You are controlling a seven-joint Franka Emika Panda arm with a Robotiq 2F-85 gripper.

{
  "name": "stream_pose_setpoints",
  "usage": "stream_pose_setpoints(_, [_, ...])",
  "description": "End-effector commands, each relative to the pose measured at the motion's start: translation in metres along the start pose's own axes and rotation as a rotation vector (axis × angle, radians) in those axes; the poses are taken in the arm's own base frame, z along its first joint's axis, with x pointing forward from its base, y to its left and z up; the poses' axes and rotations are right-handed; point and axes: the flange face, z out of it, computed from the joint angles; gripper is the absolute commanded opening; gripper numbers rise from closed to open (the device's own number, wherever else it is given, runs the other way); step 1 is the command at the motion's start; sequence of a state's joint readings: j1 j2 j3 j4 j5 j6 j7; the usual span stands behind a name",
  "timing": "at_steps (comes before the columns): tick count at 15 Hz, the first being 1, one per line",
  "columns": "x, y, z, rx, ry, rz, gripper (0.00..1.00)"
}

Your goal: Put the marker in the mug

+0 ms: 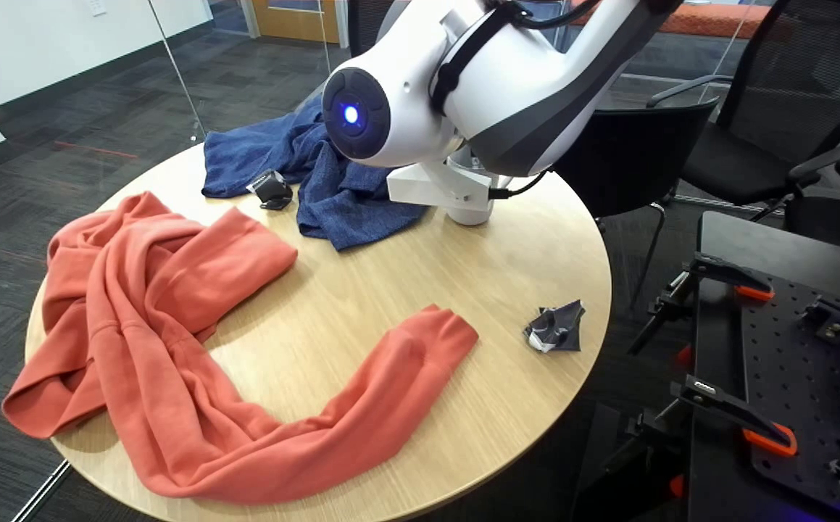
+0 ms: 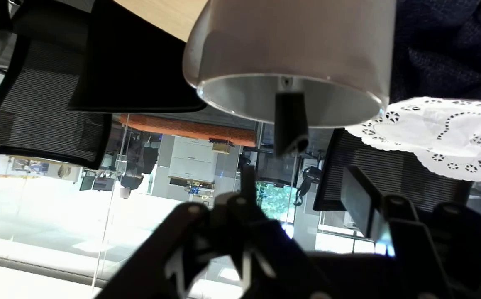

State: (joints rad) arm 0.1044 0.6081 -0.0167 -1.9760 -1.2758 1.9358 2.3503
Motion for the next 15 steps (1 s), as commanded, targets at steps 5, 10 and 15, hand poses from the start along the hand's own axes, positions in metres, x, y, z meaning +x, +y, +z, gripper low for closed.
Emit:
stream_pose_setpoints(5, [0.039,0.006,-0.016,0.025,0.008,0.079,1.00])
stream_pose_setpoints(10, [0.071,0.010,-0.029,0.040,-0.006,0.108,1.00])
stream_pose_setpoints(15, [0.090,0.017,-0.039,0.062,-0.013,0.103,1.00])
